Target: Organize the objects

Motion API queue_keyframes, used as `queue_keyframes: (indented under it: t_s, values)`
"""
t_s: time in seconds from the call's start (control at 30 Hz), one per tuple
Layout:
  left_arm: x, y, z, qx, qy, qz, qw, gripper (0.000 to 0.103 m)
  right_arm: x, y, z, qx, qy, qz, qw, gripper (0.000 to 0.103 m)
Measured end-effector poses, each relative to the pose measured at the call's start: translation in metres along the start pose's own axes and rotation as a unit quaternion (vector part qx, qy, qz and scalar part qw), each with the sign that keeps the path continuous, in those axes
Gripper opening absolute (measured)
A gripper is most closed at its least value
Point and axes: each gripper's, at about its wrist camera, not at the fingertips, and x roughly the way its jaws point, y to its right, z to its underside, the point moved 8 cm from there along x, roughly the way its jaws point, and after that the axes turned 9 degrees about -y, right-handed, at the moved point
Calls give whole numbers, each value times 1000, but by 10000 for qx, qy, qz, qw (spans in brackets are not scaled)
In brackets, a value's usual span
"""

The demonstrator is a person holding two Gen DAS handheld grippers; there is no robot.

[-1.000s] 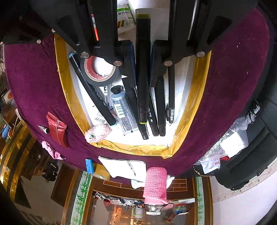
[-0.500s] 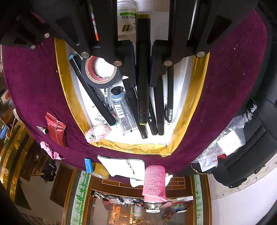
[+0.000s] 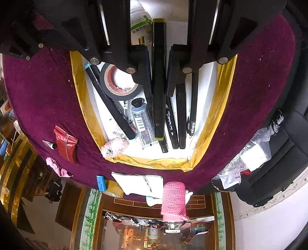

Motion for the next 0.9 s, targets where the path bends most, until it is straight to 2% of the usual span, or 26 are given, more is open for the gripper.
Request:
queue_keyframes:
  t_s: [0.2, 0.3, 0.7, 0.77, 0.8, 0.83, 0.9]
  values:
    - [-11, 5, 3, -62, 72, 40, 9999, 13, -9, 2, 5, 52, 113, -28, 9999, 50]
    - [-19, 7, 5, -120, 147, 46, 9998, 13, -14, 5, 8, 119, 178, -7, 9998, 55]
    - [-71, 19, 19, -259, 834, -264, 9958, 14, -35, 31, 26, 555, 352, -43, 9978, 55]
    - [-81, 19, 22, -316, 984, -432, 9937, 21, -38, 34, 29, 582, 390, -41, 9975, 55]
    - [-86, 18, 23, -370, 1081, -569, 9918, 33, -40, 34, 30, 592, 407, -38, 9974, 55]
    - [-94, 15, 25, -467, 1213, -785, 9884, 53, -42, 35, 32, 607, 435, -34, 9972, 55]
    - [-112, 8, 29, -699, 1498, -1169, 9793, 75, -45, 36, 35, 621, 474, -31, 9969, 55]
